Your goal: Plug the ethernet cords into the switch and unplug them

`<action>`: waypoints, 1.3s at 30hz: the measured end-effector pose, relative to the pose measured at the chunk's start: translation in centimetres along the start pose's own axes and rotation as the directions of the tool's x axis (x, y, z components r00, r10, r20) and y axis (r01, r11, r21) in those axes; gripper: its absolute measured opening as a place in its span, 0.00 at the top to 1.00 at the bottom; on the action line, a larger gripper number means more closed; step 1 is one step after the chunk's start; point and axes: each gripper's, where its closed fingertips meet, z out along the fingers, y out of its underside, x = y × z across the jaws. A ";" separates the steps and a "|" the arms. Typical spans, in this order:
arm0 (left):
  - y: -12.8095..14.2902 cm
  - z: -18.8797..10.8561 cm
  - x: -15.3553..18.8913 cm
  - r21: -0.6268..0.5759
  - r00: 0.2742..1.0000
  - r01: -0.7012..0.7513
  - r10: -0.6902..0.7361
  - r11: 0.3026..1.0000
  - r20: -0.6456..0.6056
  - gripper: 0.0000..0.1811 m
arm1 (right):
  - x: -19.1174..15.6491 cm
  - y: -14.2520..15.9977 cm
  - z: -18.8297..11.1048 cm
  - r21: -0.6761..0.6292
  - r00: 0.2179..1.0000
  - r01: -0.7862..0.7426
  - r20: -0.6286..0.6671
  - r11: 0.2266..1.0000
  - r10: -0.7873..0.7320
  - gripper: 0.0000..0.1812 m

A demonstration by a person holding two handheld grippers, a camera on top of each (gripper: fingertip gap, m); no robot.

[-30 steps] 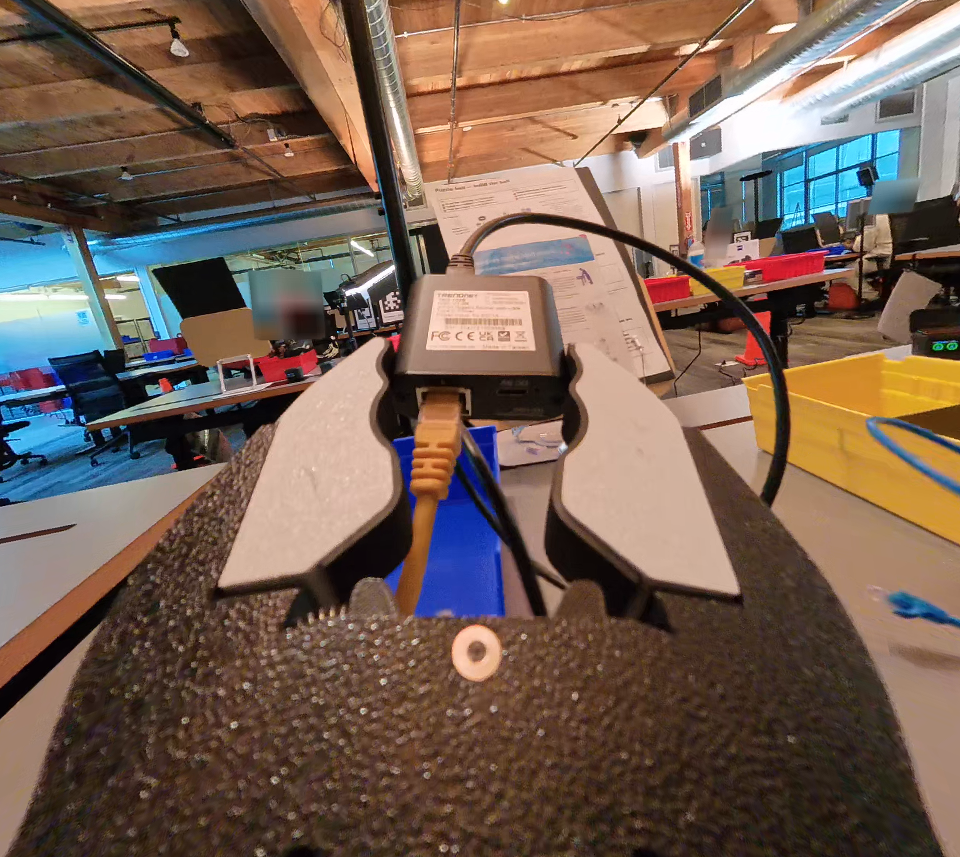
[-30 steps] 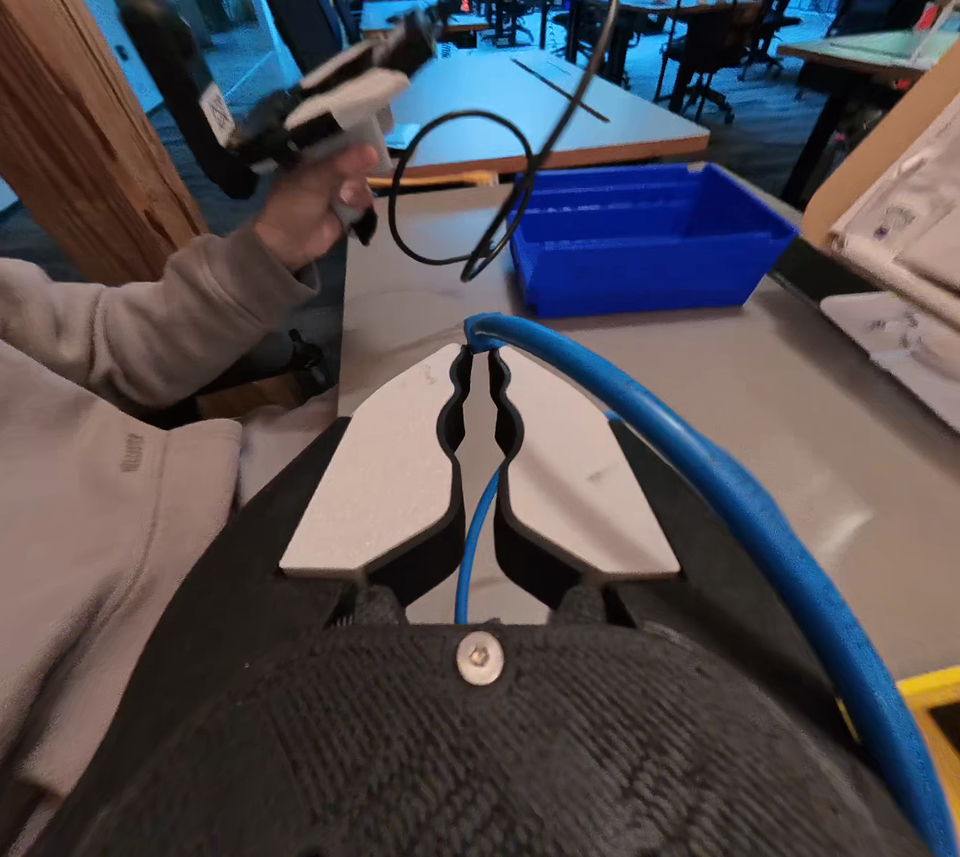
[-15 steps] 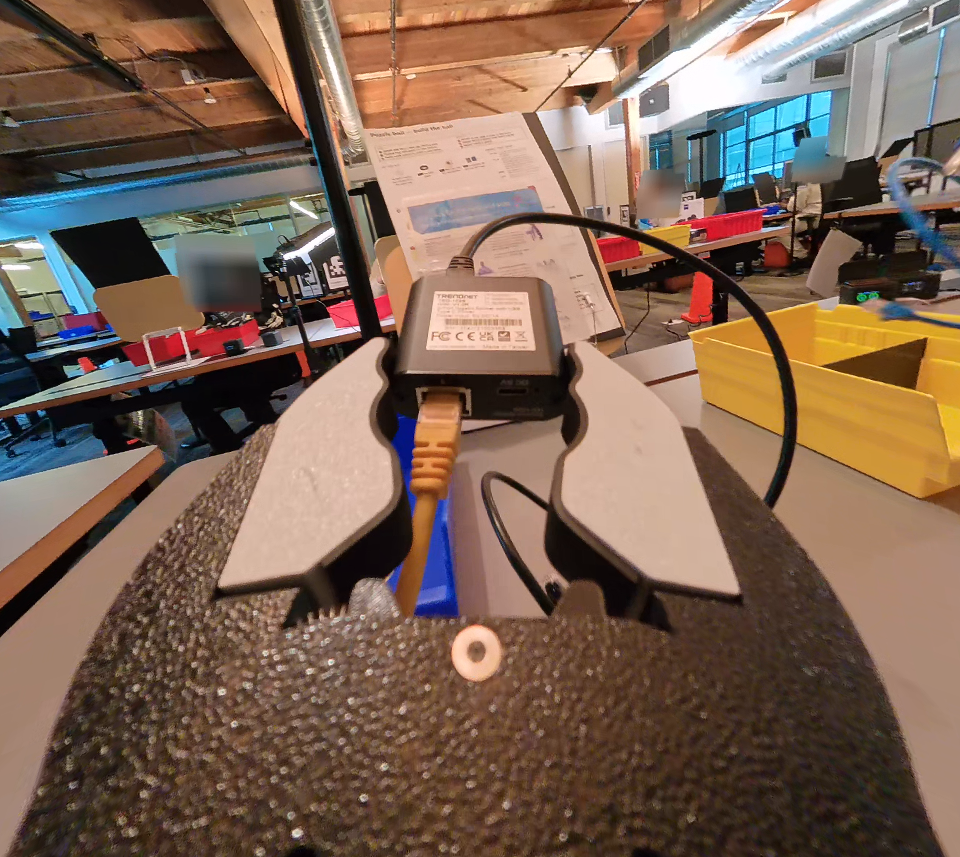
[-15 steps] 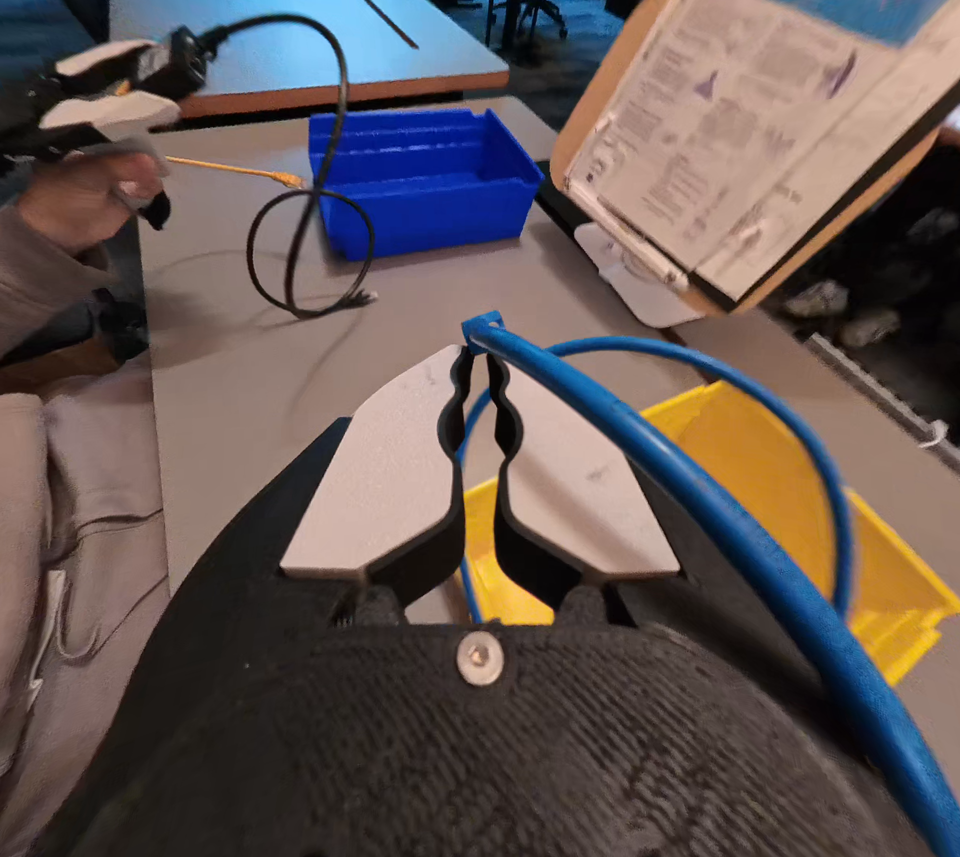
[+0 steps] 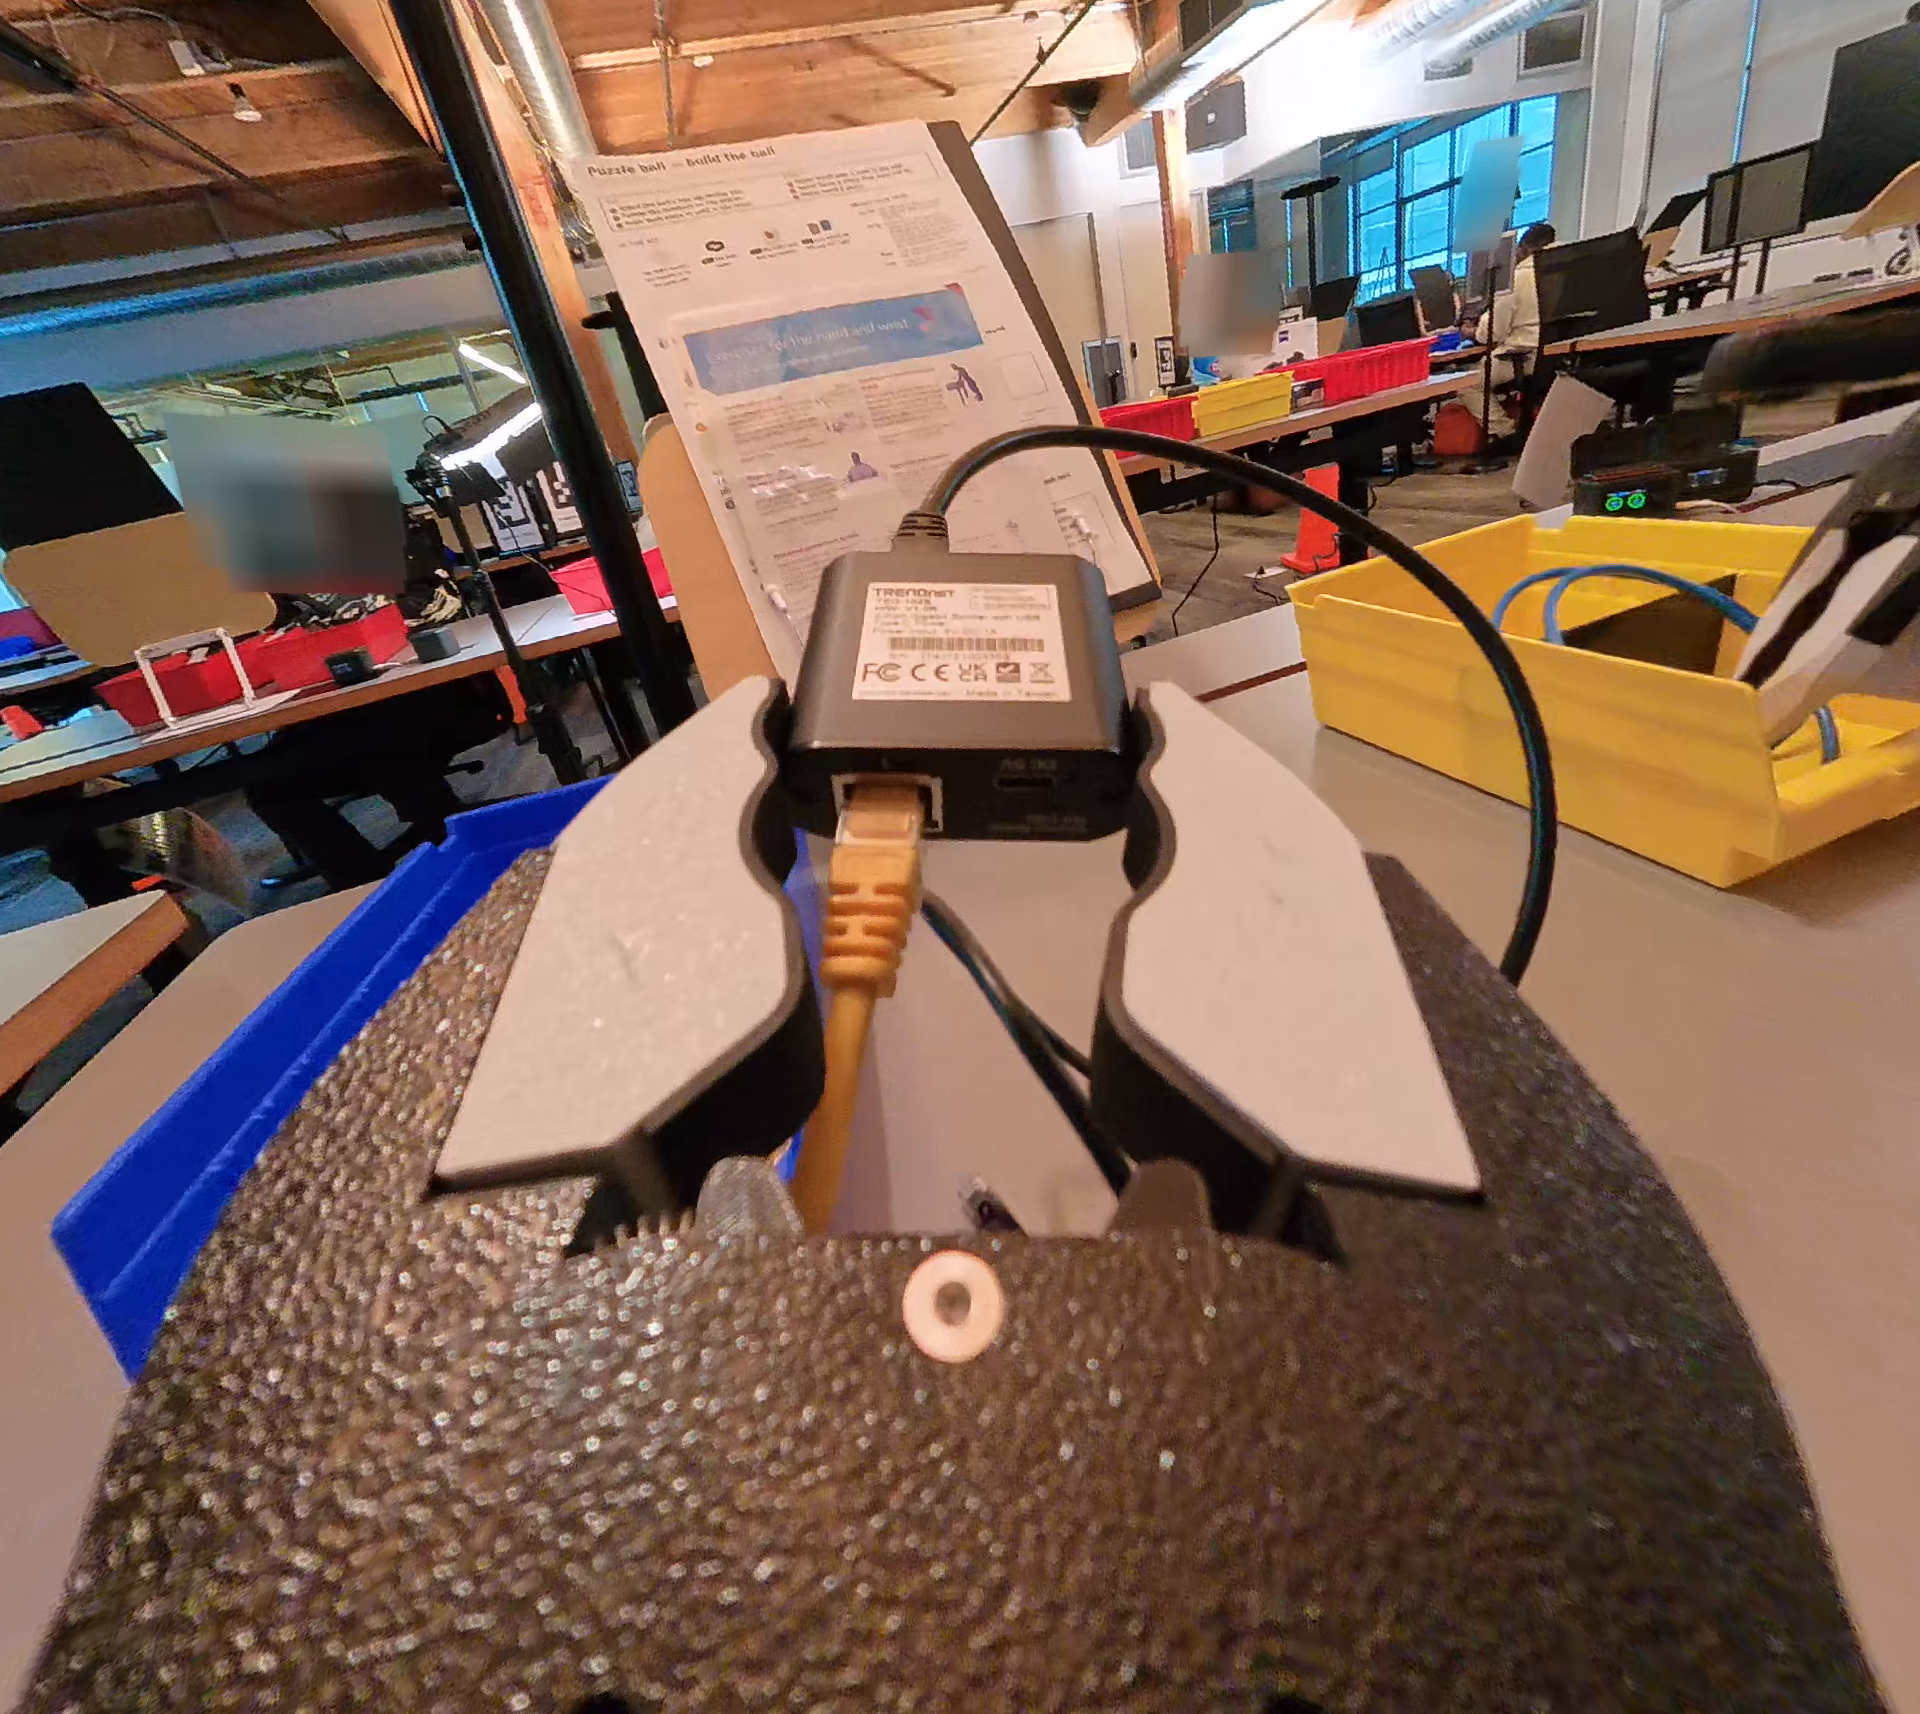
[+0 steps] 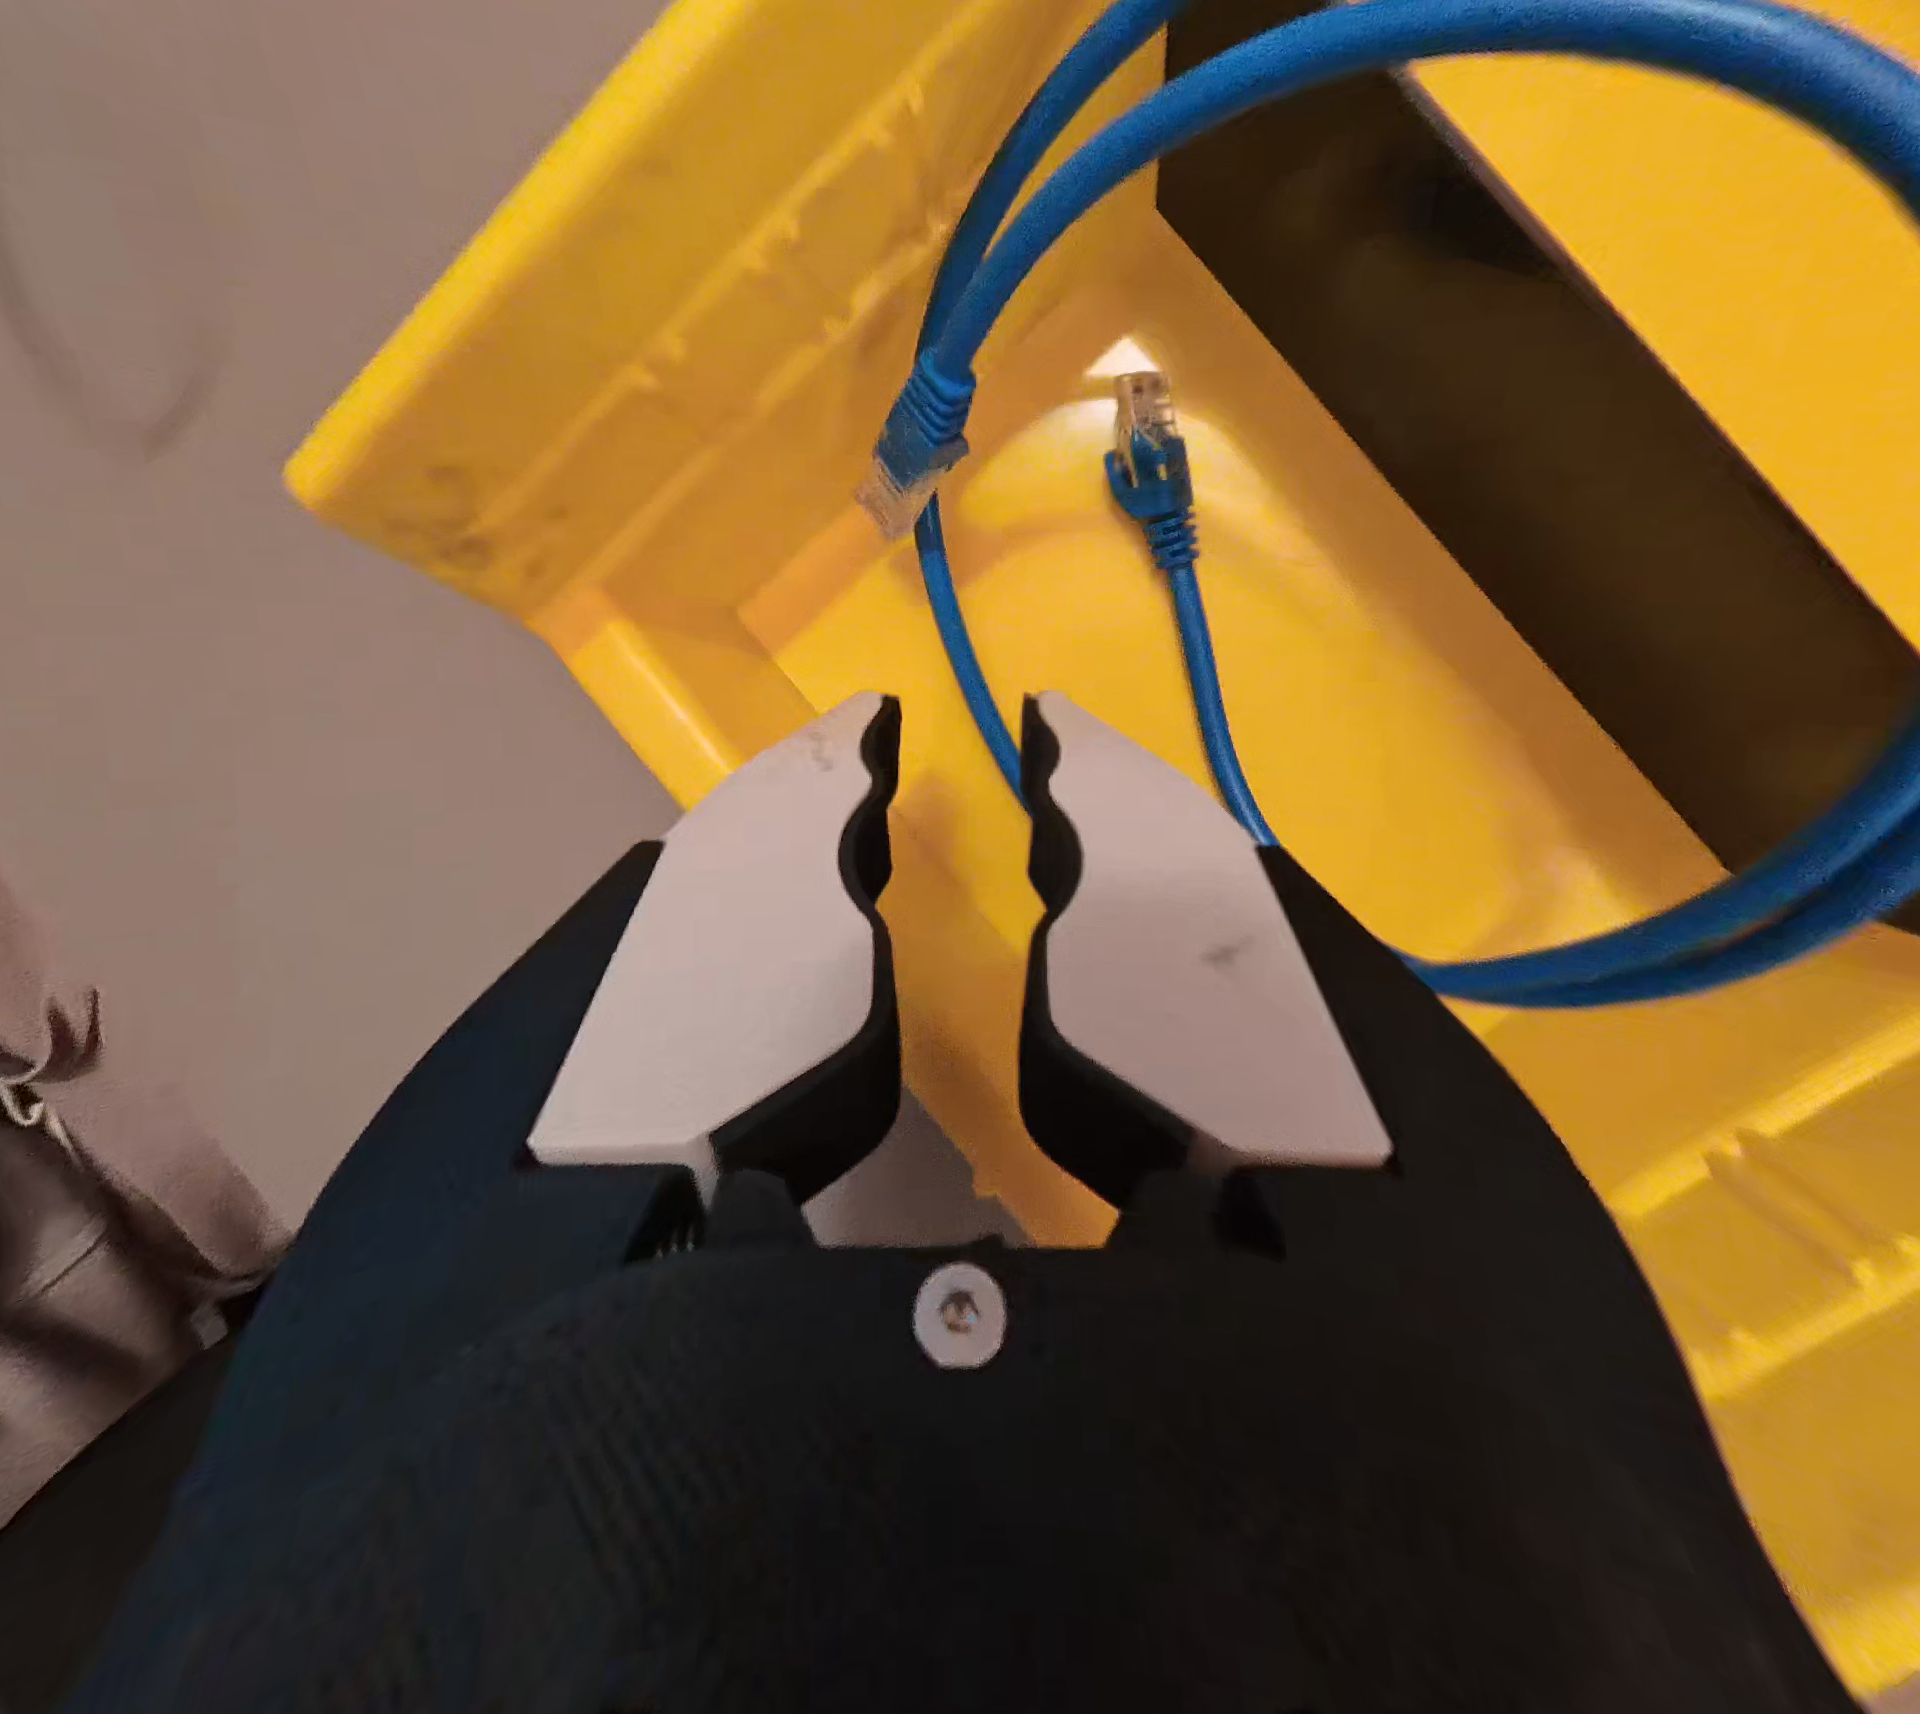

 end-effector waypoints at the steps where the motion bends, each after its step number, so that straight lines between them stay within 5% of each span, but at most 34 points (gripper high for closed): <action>1: 0.2 0.1 0.2 -0.006 1.000 0.002 -0.002 1.000 -0.010 0.66 | -0.4 -0.3 -0.6 0.026 1.000 0.005 -0.006 1.000 -0.005 0.85; 5: 1.0 0.5 1.5 -0.030 0.997 0.006 -0.009 1.000 -0.076 0.66 | -5.8 -5.3 -4.6 0.397 1.000 0.016 0.009 0.918 -0.021 0.82; 8: 2.1 0.9 3.4 -0.055 0.986 0.030 -0.038 0.998 -0.160 0.66 | -16.7 -9.5 -8.1 0.701 0.943 -0.106 0.296 0.705 -0.154 0.80; 10: 2.8 1.2 5.0 -0.062 0.970 0.075 -0.087 0.995 -0.226 0.66 | -23.0 -10.9 -8.8 0.755 0.842 -0.257 0.482 0.604 -0.243 0.84; 13: 3.5 1.2 7.7 -0.068 0.932 0.088 -0.106 0.994 -0.346 0.66 | -27.1 -12.5 -6.3 0.653 0.708 -0.513 0.689 0.557 -0.156 0.80; 17: 3.7 0.7 10.8 -0.039 0.892 0.024 -0.039 0.999 -0.451 0.66 | -27.3 -13.2 -2.6 0.448 0.524 -0.724 0.852 0.525 -0.005 0.76; 19: 3.7 0.6 11.8 -0.022 0.878 -0.003 -0.008 1.000 -0.479 0.66 | -26.4 -13.1 -2.2 0.412 0.470 -0.793 0.882 0.448 0.021 0.78; 29: 4.5 0.6 15.0 -0.035 0.837 0.024 -0.039 0.999 -0.546 0.66 | -26.1 -12.4 -1.0 0.415 0.485 -0.795 0.873 0.442 0.052 0.81; 39: 4.6 0.8 15.9 -0.024 0.830 -0.002 -0.012 1.000 -0.557 0.66 | -25.1 -12.1 -1.4 0.385 0.428 -0.852 0.902 0.353 0.049 0.91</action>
